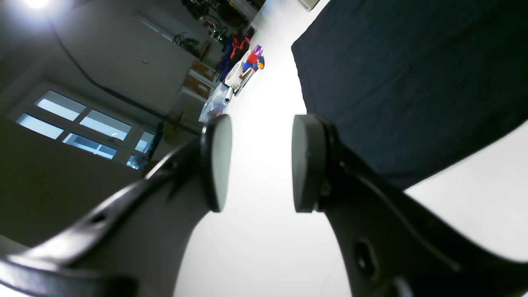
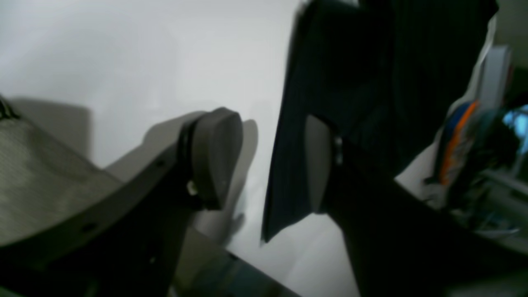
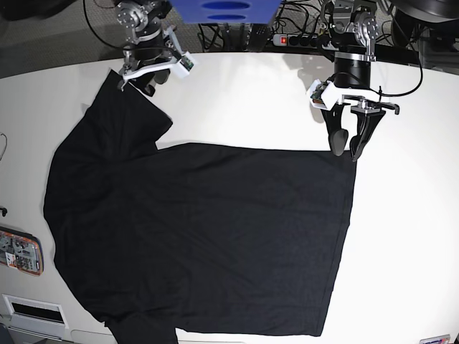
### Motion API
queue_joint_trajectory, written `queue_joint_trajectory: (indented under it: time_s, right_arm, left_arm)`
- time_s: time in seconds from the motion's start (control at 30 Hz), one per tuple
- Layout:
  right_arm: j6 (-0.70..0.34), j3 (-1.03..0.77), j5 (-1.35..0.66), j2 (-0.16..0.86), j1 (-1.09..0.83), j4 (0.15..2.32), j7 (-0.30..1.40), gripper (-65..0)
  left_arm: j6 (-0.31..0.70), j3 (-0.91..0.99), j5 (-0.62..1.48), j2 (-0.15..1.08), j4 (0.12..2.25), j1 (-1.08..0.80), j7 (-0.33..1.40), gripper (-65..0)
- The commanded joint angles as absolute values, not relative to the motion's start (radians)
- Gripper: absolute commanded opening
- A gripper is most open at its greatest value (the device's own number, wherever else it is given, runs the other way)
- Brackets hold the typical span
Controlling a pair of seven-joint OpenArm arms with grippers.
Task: Fold the T-shirt properly
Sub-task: 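Grasp the shoulder seam near the collar with the right gripper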
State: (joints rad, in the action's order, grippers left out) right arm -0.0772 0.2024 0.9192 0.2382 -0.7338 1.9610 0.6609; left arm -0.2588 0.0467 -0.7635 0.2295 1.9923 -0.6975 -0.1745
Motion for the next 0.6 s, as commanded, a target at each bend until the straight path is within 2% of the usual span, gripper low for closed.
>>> queue_joint_trajectory:
  time_s: [0.0, 0.57]
  right_arm:
    - [-0.064, 0.193, 0.917, 0.243, -0.74, 1.977, 0.651, -37.2]
    - [-0.064, 0.173, 0.909, 0.243, -0.739, 1.968, 0.651, -37.3]
  left_arm:
    - [-0.28, 0.048, -0.765, 0.231, 2.008, -0.7, -0.189, -42.0]
    - [-0.28, 0.048, -0.765, 0.231, 2.006, -0.682, -0.189, -42.0]
